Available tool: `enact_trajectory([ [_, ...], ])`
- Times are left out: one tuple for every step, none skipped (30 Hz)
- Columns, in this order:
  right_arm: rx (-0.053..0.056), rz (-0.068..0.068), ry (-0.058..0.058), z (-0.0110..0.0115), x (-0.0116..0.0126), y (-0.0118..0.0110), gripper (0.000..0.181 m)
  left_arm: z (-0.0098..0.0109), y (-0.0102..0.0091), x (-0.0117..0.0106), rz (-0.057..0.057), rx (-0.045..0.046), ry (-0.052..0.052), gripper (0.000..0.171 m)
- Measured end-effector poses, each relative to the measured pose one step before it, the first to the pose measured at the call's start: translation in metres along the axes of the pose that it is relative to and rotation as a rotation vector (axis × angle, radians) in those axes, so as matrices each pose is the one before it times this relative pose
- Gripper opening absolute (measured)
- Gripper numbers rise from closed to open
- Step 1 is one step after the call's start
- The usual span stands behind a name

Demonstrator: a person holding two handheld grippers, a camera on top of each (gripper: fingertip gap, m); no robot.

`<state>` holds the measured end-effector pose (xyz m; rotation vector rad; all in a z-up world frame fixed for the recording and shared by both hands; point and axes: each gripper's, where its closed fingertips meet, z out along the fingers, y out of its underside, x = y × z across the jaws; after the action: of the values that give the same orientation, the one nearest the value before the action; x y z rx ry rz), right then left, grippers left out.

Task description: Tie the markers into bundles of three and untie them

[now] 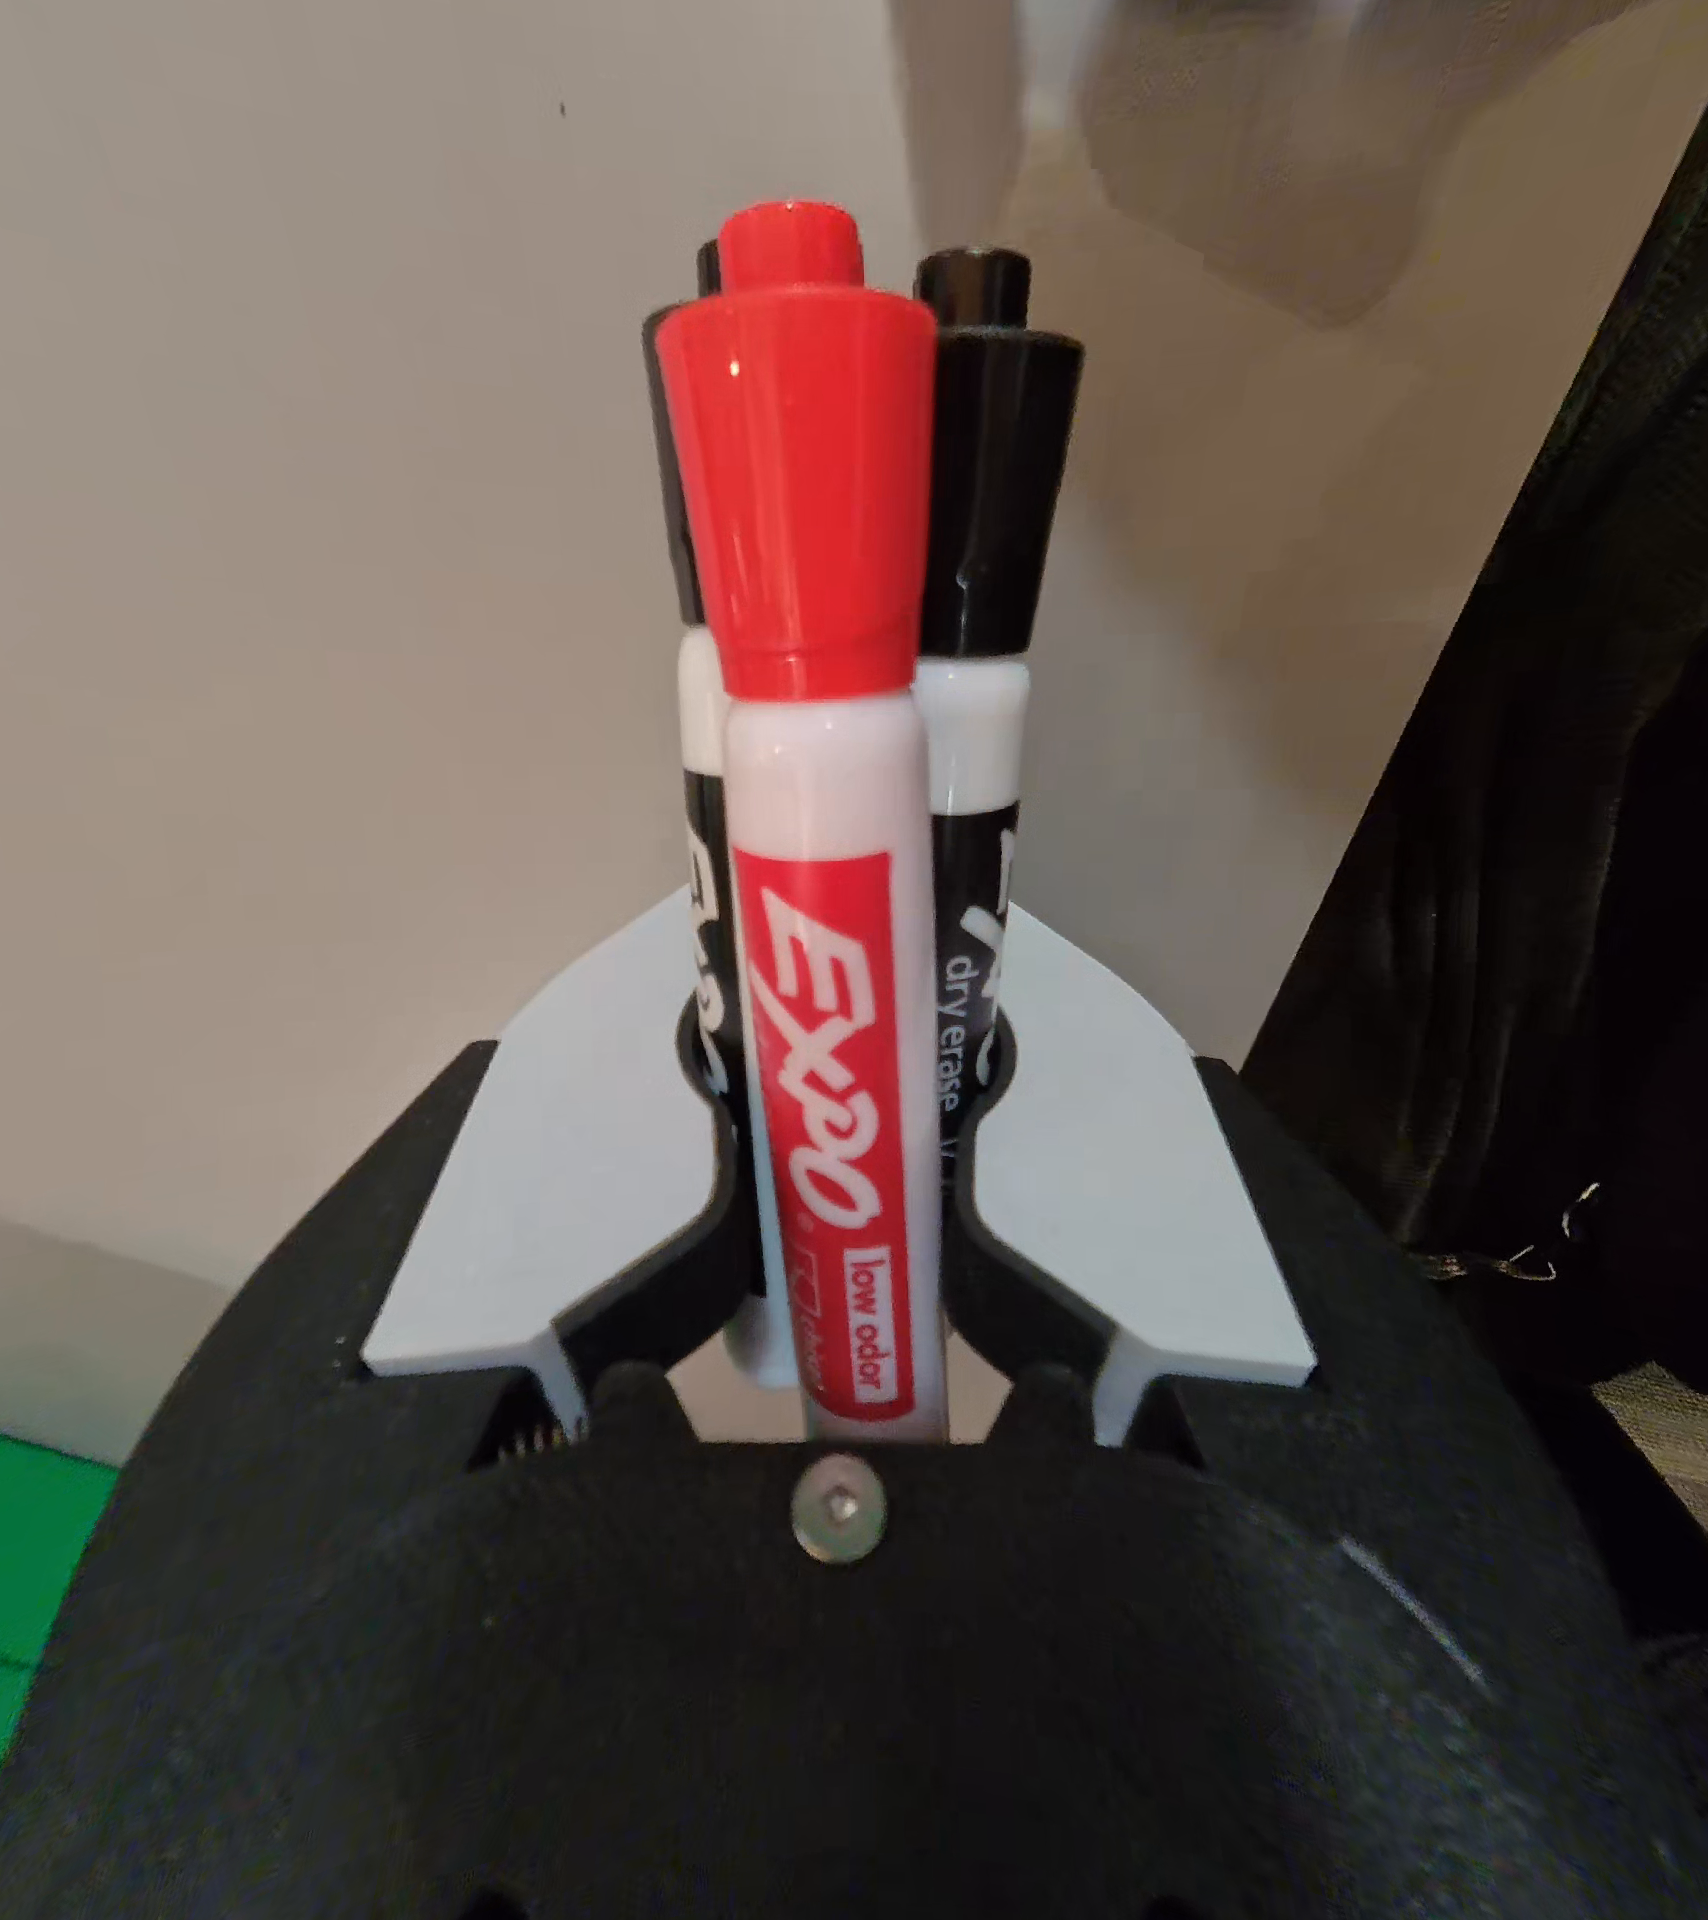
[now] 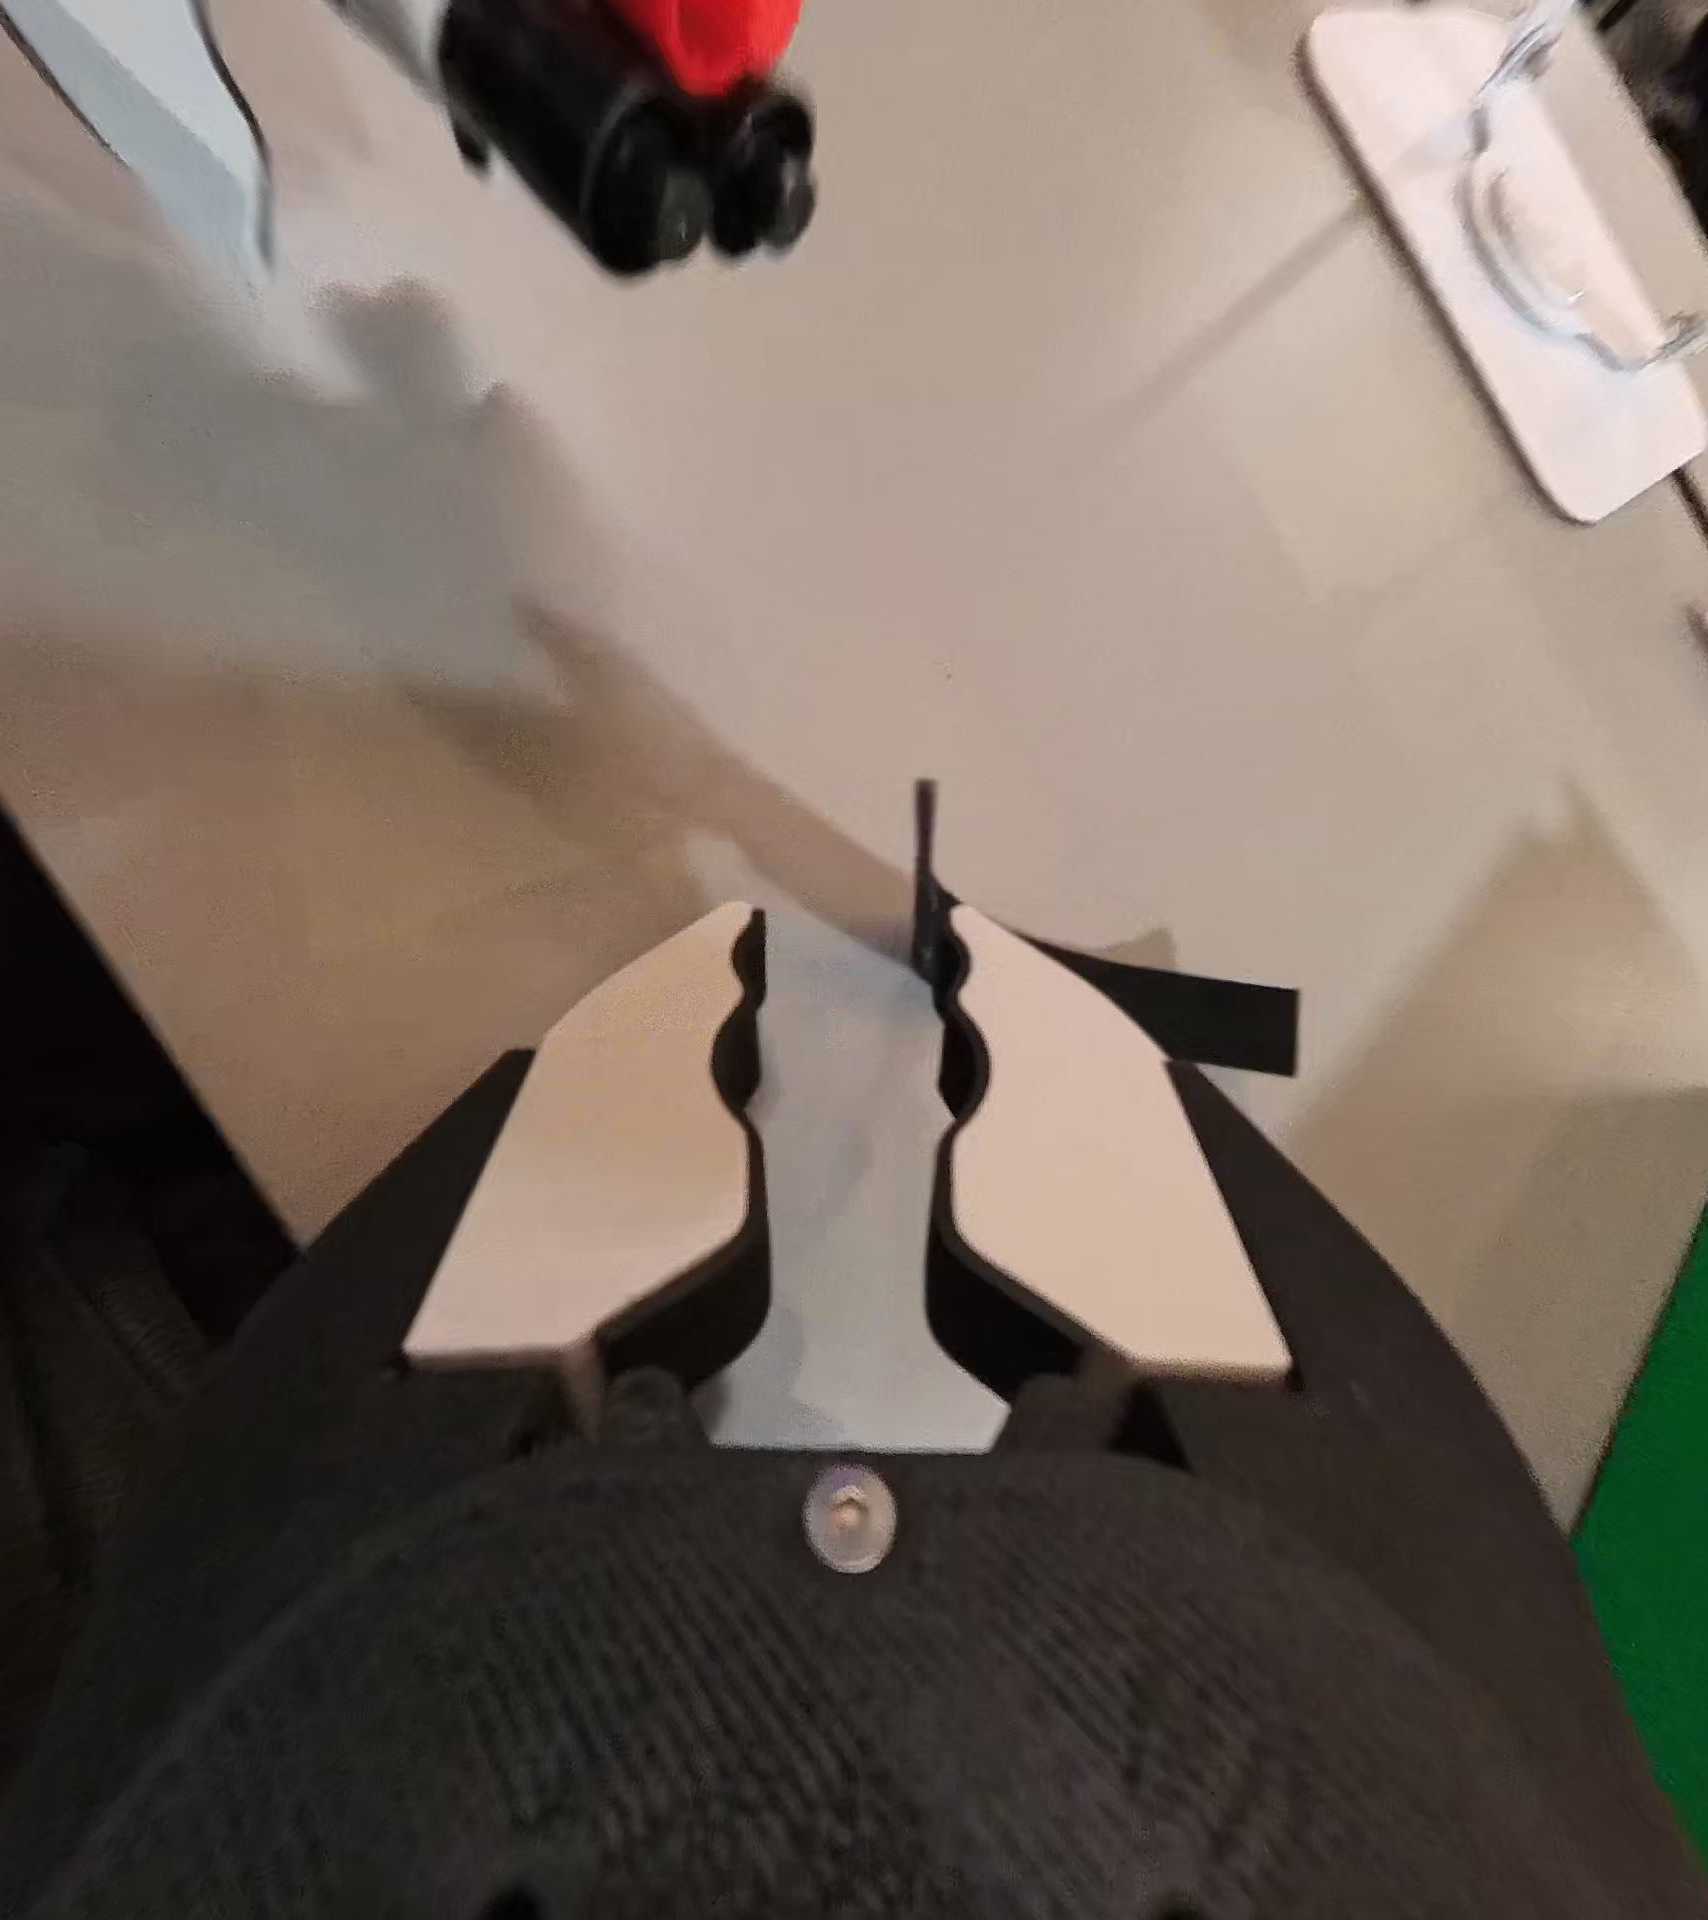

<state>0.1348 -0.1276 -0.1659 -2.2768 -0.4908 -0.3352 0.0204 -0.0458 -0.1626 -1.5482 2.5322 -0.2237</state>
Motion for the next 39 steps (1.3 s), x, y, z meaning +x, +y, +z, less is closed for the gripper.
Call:
enact_trajectory([
  [-0.0391, -0.0328, 0.0214, 0.00688, 0.00102, 0.00482, 0.026, -0.00121, -0.00116, 0.00068, 0.0057, 0.00170, -0.0040, 0.043],
  [-0.0160, -0.0409, 0.0371, 0.00302, 0.00361, 0.00124, 0.015, -0.00099, -0.00066, 0.00053, 0.0038, 0.00171, -0.0028, 0.043],
  [0.0272, -0.0289, 0.0514, -0.00246, 0.00682, -0.00526, 0.003, -0.00077, -0.00013, 0.00003, 0.0005, 0.00097, -0.0015, 0.043],
  [0.0538, 0.0063, 0.0338, -0.00610, 0.00663, -0.00949, 0.003, -0.00067, 0.00033, -0.00014, 0.0001, 0.00077, -0.0021, 0.043],
  [0.0606, 0.0433, 0.0025, -0.00747, 0.00481, -0.01078, 0.003, -0.00066, 0.00080, -0.00036, 0.0005, 0.00073, -0.0019, 0.043],
  [0.0690, 0.0672, -0.0221, -0.00838, 0.00290, -0.01192, 0.002, -0.00091, 0.00082, -0.00068, -0.0022, 0.00119, -0.0019, 0.043],
  [0.0805, 0.0759, -0.0419, -0.00912, 0.00091, -0.01311, 0.002, -0.00101, 0.00064, -0.00072, -0.0034, 0.00227, -0.0011, 0.043],
  [0.0799, 0.0714, -0.0452, -0.00943, 0.00071, -0.01251, 0.002, -0.00100, 0.00028, -0.00065, -0.0024, 0.00344, -0.0009, 0.043],
  [0.0526, 0.0592, -0.0267, -0.00881, 0.00370, -0.00836, 0.002, -0.00100, 0.00029, -0.00057, -0.0021, 0.00365, -0.0011, 0.043],
  [0.0251, 0.0414, -0.0195, -0.00864, 0.00557, -0.00386, 0.002, -0.00090, 0.00036, -0.00035, -0.0024, 0.00203, -0.0007, 0.043],
  [0.0170, 0.0336, -0.0311, -0.00861, 0.00516, -0.00224, 0.002, -0.00071, 0.00061, -0.00052, -0.0015, 0.00062, -0.0017, 0.043],
  [0.0081, 0.0385, -0.0411, -0.00856, 0.00505, -0.00147, 0.002, -0.00064, 0.00041, -0.00069, -0.0019, 0.00085, -0.0026, 0.043],
  [-0.0005, 0.0421, -0.0478, -0.00807, 0.00451, -0.00202, 0.002, -0.00056, 0.00022, -0.00064, -0.0034, 0.00098, -0.0005, 0.043],
  [-0.0101, 0.0411, -0.0606, -0.00685, 0.00176, -0.00269, 0.002, -0.00029, 0.00027, -0.00053, -0.0032, 0.00077, -0.0004, 0.043],
  [-0.0269, 0.0272, -0.0664, -0.00538, -0.00143, -0.00238, 0.002, -0.00009, 0.00015, -0.00054, -0.0023, 0.00001, -0.0009, 0.043],
  [-0.0408, -0.0083, -0.0469, -0.00336, -0.00257, -0.00138, 0.002, 0.00013, 0.00032, -0.00038, -0.0014, -0.00108, 0.0000, 0.043],
  [-0.0570, -0.0518, -0.0213, -0.00072, -0.00311, 0.00020, 0.002, 0.00034, 0.00012, -0.00015, -0.0022, -0.00188, 0.0008, 0.043],
  [-0.0742, -0.0769, 0.0077, 0.00240, -0.00166, 0.00193, 0.002, 0.00034, 0.00016, -0.00015, -0.0026, -0.00188, 0.0013, 0.043],
  [-0.1006, -0.0856, 0.0036, 0.00535, -0.00311, 0.00455, 0.002, 0.00051, 0.00021, 0.00024, -0.0022, -0.00160, 0.0016, 0.043],
  [-0.1165, -0.0876, -0.0099, 0.00766, -0.00518, 0.00606, 0.002, 0.00073, 0.00038, 0.00039, -0.0014, -0.00272, 0.0023, 0.043],
  [-0.1196, -0.0797, -0.0148, 0.00960, -0.00555, 0.00601, 0.002, 0.00078, 0.00065, 0.00043, -0.0011, -0.00442, 0.0010, 0.043],
  [-0.1103, -0.0683, -0.0116, 0.01081, -0.00437, 0.00421, 0.002, 0.00086, 0.00065, 0.00015, -0.0003, -0.00499, -0.0004, 0.043],
  [-0.0882, -0.0611, -0.0111, 0.01161, -0.00399, 0.00106, 0.002, 0.00088, 0.00042, -0.00001, 0.0000, -0.00372, -0.0004, 0.043],
  [-0.0678, -0.0551, -0.0123, 0.01187, -0.00374, -0.00134, 0.003, 0.00078, 0.00028, 0.00035, -0.0007, -0.00203, 0.0025, 0.043],
  [-0.0517, -0.0492, -0.0172, 0.01214, -0.00424, -0.00243, 0.003, 0.00058, 0.00012, 0.00021, -0.0004, -0.00033, 0.0021, 0.043],
  [-0.0456, -0.0391, -0.0171, 0.01183, -0.00361, -0.00162, 0.003, 0.00048, 0.00019, -0.00004, 0.0001, 0.00001, 0.0008, 0.043],
  [-0.0450, -0.0292, -0.0075, 0.01089, -0.00168, 0.00049, 0.003, 0.00042, 0.00035, 0.00016, 0.0001, -0.00057, 0.0021, 0.043],
  [-0.0404, -0.0207, 0.0010, 0.00927, -0.00047, 0.00199, 0.003, 0.00023, 0.00047, -0.00009, 0.0000, 0.00019, 0.0010, 0.043],
  [-0.0262, -0.0106, 0.0056, 0.00720, 0.00017, 0.00189, 0.003, 0.00029, 0.00047, -0.00043, -0.0010, 0.00089, 0.0009, 0.043],
  [-0.0052, -0.0028, 0.0050, 0.00487, -0.00010, 0.00071, 0.006, 0.00038, 0.00055, -0.00040, -0.0025, 0.00069, 0.0027, 0.043],
  [0.0157, 0.0055, 0.0032, 0.00255, 0.00001, -0.00096, 0.013, 0.00051, 0.00078, -0.00060, -0.0034, -0.00013, 0.0020, 0.043],
  [0.0327, 0.0152, 0.0034, -0.00006, 0.00047, -0.00234, 0.022, 0.00053, 0.00101, -0.00071, -0.0030, -0.00075, 0.0017, 0.043],
  [0.0399, 0.0215, 0.0063, -0.00219, 0.00186, -0.00269, 0.029, 0.00072, 0.00090, -0.00048, -0.0025, -0.00127, 0.0019, 0.043],
  [0.0383, 0.0205, 0.0129, -0.00368, 0.00326, -0.00202, 0.032, 0.00065, 0.00104, -0.00032, -0.0024, -0.00198, 0.0022, 0.043],
  [0.0344, 0.0169, 0.0179, -0.00447, 0.00416, -0.00099, 0.034, 0.00059, 0.00078, -0.00032, -0.0025, -0.00220, 0.0014, 0.043],
  [0.0335, 0.0207, 0.0257, -0.00541, 0.00505, -0.00029, 0.037, 0.00043, 0.00058, -0.00032, -0.0017, -0.00192, -0.0002, 0.043],
  [0.0361, 0.0292, 0.0442, -0.00627, 0.00800, 0.00003, 0.036, 0.00023, 0.00048, -0.00022, -0.0009, -0.00214, -0.0003, 0.043],
  [0.0414, 0.0321, 0.0425, -0.00651, 0.00749, 0.00051, 0.037, 0.00016, 0.00036, 0.00002, 0.0002, -0.00164, -0.0002, 0.043],
  [0.0444, 0.0399, 0.0214, -0.00656, 0.00424, 0.00119, 0.037, -0.00003, 0.00003, 0.00017, -0.0002, -0.00053, 0.0005, 0.043],
])
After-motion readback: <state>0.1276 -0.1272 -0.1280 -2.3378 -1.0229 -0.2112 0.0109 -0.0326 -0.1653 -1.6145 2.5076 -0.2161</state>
